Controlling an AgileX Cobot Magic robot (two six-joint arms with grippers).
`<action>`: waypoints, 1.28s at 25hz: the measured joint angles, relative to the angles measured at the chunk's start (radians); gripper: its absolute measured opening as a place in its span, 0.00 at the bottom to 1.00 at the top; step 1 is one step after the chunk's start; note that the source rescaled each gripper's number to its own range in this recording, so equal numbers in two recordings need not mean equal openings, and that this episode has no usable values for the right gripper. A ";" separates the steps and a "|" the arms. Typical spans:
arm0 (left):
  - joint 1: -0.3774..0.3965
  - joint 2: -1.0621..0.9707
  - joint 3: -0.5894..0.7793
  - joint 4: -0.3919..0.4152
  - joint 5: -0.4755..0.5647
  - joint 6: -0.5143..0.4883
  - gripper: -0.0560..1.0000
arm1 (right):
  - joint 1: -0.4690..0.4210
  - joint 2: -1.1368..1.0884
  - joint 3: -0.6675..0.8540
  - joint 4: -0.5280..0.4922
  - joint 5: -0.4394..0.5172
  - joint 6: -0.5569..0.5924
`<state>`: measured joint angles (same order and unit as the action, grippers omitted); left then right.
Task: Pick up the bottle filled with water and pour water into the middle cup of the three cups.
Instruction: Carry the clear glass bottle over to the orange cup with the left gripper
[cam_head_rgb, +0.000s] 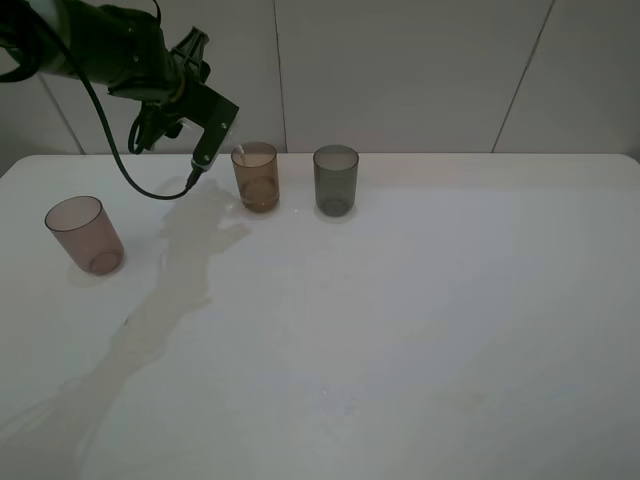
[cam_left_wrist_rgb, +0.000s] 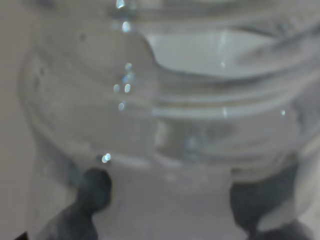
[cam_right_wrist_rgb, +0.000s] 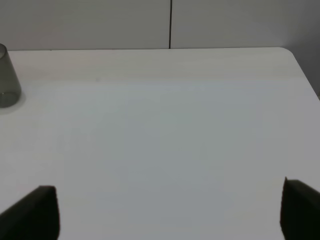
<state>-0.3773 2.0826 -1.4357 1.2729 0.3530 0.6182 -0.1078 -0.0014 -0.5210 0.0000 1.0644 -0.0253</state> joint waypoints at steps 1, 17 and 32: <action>0.000 0.000 0.000 0.001 -0.005 0.000 0.07 | 0.000 0.000 0.000 0.000 0.000 0.000; 0.000 0.000 0.000 0.073 -0.031 0.000 0.07 | 0.000 0.000 0.000 0.000 0.000 0.000; 0.000 0.000 0.000 0.094 -0.059 0.000 0.07 | 0.000 0.000 0.000 0.000 0.000 0.000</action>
<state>-0.3773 2.0826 -1.4357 1.3672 0.2936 0.6182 -0.1078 -0.0014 -0.5210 0.0000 1.0644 -0.0253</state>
